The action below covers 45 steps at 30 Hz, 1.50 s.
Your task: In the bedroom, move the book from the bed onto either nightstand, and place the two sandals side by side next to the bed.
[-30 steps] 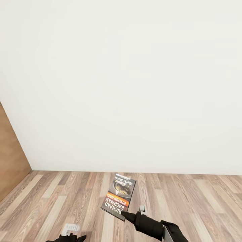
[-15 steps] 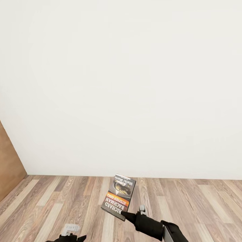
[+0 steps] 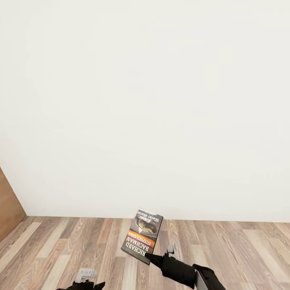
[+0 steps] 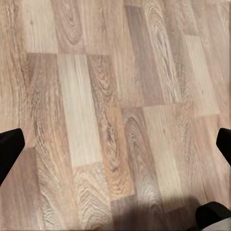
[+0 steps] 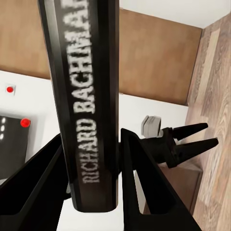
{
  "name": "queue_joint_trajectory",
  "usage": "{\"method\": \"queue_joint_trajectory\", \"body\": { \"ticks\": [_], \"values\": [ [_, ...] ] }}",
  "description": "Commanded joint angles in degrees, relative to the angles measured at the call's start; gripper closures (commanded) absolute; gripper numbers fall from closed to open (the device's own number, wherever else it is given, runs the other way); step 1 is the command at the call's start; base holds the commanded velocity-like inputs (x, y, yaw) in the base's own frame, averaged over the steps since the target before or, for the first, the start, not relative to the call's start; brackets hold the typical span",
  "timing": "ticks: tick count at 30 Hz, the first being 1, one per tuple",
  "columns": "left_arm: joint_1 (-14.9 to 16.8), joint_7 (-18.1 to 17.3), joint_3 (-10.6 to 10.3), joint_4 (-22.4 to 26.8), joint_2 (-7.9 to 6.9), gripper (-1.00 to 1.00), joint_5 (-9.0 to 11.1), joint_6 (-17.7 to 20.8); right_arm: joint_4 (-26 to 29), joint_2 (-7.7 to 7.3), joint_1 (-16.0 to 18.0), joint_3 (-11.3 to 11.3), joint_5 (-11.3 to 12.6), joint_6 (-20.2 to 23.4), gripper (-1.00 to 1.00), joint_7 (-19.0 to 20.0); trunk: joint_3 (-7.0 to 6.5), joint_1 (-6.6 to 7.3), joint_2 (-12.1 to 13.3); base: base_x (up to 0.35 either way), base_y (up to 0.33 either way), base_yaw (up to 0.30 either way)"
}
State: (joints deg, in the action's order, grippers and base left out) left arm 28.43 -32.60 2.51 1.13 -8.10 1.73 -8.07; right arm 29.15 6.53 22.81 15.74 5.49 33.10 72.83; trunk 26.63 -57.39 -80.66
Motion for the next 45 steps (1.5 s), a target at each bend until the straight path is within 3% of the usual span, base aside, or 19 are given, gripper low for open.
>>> {"method": "queue_joint_trajectory", "body": {
  "ticks": [1, 13, 21, 39, 45],
  "values": [
    [0.0, -0.3, 0.2, -0.1, 0.05, -1.0, 0.2, 0.0, 0.0, 0.06, 0.0, 0.3, 0.0, 0.6, 1.0, 0.2, 0.06, -0.02, 0.0, 0.252, 0.0, 0.0],
    [0.0, -0.3, 0.2, -0.1, 0.13, -1.0, 0.2, 0.0, 0.0, 0.06, 0.0, 0.3, 0.0, 0.6, 1.0, 0.2, 0.06, -0.02, 0.0, 0.241, 0.0, -0.01],
    [0.1, -0.3, 0.2, -0.1, 0.14, -1.0, 0.2, 0.0, 0.0, 0.06, 0.0, 0.3, 0.0, 0.6, 1.0, 0.2, 0.06, -0.02, 0.0, 0.204, 0.0, -0.203],
    [0.0, -0.3, 0.3, 0.0, 0.04, -1.0, 0.4, 0.0, -0.1, 0.06, 0.0, 0.3, 0.0, 0.6, 1.0, 0.2, 0.06, -0.02, 0.0, 0.076, 0.0, -0.012],
    [0.0, -0.3, 0.3, 0.1, 0.45, -1.0, 0.5, -0.2, -3.9, 0.06, 0.0, 0.3, 0.0, 0.5, 1.0, 0.1, 0.06, -0.02, 0.0, 0.317, 0.0, 0.0]
  ]
}}
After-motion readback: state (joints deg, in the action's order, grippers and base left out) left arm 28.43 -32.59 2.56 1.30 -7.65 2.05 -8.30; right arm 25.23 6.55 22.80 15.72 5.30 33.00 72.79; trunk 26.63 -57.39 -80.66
